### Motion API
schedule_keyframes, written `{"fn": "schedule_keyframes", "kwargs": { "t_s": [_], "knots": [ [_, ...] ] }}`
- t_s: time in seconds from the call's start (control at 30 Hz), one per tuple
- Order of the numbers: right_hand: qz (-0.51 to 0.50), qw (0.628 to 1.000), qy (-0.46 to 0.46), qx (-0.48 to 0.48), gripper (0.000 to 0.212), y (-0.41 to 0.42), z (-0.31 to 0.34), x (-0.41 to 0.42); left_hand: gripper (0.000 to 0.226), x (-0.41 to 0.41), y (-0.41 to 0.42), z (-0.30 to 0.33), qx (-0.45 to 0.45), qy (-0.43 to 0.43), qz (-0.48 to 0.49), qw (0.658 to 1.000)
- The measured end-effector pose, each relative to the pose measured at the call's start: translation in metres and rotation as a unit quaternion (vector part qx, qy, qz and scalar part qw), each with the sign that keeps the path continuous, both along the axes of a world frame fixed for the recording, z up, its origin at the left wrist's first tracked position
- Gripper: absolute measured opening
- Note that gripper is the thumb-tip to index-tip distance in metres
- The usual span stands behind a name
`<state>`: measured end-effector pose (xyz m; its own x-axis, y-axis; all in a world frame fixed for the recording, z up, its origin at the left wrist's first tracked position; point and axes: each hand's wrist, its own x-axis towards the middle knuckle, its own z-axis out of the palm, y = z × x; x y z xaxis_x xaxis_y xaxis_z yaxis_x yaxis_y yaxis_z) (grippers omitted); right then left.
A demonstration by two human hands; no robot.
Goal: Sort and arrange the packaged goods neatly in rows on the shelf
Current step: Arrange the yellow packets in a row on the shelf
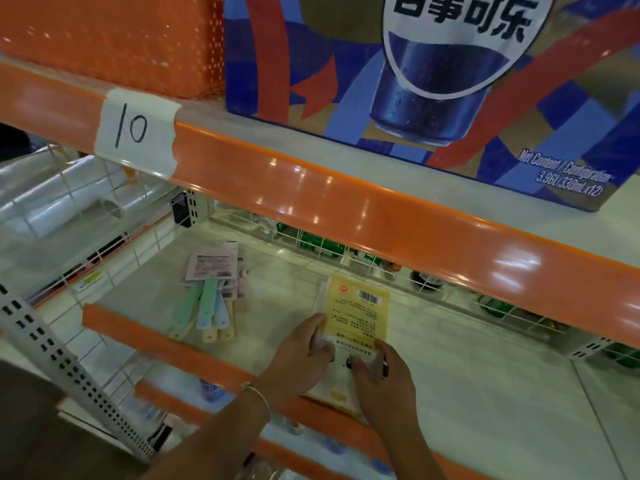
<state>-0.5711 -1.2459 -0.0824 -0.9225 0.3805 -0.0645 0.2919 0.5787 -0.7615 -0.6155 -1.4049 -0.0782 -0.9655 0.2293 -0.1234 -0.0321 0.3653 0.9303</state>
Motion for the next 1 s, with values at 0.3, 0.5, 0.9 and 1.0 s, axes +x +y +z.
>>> {"fn": "schedule_keyframes", "kwargs": {
  "t_s": [0.3, 0.5, 0.9, 1.0],
  "knots": [
    [-0.027, 0.999, -0.015, 0.016, 0.06, 0.081, 0.008, 0.037, 0.059, 0.025, 0.088, -0.003, 0.0, 0.017, -0.045, 0.999],
    [-0.054, 0.998, -0.02, 0.039, 0.057, 0.151, 0.017, 0.071, 0.058, 0.047, 0.167, -0.004, -0.017, 0.028, -0.082, 0.996],
    [-0.086, 0.994, -0.044, 0.054, 0.058, 0.28, 0.026, 0.126, 0.055, 0.095, 0.304, -0.001, -0.001, 0.0, -0.128, 0.992],
    [-0.084, 0.993, -0.049, 0.066, 0.057, 0.304, 0.03, 0.133, 0.06, 0.103, 0.329, -0.001, 0.006, -0.02, -0.134, 0.991]
  ]
}}
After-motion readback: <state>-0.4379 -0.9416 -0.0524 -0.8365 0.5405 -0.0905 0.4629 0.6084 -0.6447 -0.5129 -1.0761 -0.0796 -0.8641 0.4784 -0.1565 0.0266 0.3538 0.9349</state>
